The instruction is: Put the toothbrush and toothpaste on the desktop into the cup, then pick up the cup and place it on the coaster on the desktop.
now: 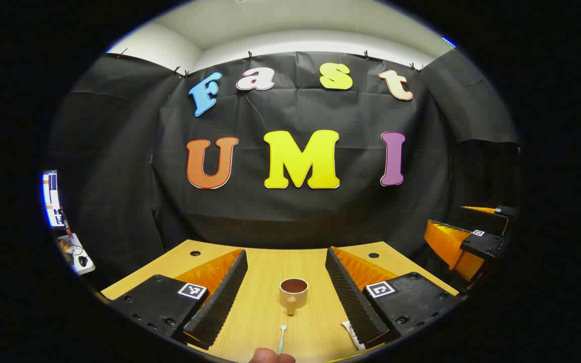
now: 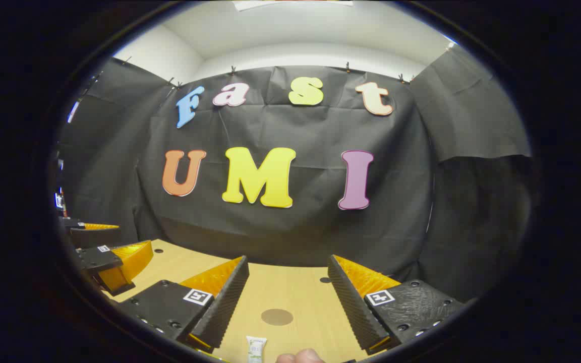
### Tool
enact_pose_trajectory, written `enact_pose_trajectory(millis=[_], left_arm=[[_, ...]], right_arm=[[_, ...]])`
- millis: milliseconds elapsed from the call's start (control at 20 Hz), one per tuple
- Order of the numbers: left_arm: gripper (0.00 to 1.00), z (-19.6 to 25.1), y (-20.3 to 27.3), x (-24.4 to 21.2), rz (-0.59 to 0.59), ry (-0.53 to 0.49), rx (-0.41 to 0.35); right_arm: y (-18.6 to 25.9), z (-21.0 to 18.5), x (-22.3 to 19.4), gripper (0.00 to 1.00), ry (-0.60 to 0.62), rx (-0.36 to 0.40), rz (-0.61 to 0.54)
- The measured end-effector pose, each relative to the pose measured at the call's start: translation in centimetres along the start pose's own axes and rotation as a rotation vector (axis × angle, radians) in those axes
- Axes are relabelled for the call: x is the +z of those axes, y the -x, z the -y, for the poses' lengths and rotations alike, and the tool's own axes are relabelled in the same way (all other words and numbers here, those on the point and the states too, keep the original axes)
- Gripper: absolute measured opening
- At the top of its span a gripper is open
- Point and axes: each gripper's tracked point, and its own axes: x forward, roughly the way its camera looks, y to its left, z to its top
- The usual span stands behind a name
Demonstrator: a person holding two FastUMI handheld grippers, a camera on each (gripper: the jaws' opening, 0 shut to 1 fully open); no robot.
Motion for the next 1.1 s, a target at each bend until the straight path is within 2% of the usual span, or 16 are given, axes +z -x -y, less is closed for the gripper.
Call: enact_pose_trajectory(millis=[100, 200, 750, 800, 950, 1050, 1100], left_arm=[[0.98, 0.0, -0.3, 0.2, 0.004, -0.015, -0.002], [0.98, 0.0, -0.7, 0.1, 0.003, -0.018, -0.004], [0.98, 1.0, -1.0, -0.8, -0.026, -0.023, -0.015], [0.98, 1.1, -1.0, -0.9, -0.031, -0.023, -0.014], [0.98, 1.2, -1.0, -1.6, -0.051, -0.022, -0.016], [0.98, 1.3, -1.0, -2.4, -0.072, -0.019, -0.017], [0.98, 1.4, -1.0, -3.2, -0.093, -0.013, -0.023]], right_arm=[[-0.4, 0.4, 0.2, 0.95, -0.001, -0.013, 0.005], [-0.7, 0.5, 0.2, 0.97, -0.006, -0.019, 0.005], [-1.3, 1.3, 0.1, 0.95, -0.006, -0.015, -0.003], [-1.3, 1.3, -0.1, 0.97, -0.007, -0.013, -0.006], [-1.5, 0.9, -0.7, 0.95, 0.005, -0.001, -0.019], [-1.6, 0.7, -1.4, 0.97, 0.007, 0.009, -0.039], [-1.7, 0.5, -2.3, 0.95, 0.005, 0.016, -0.063]])
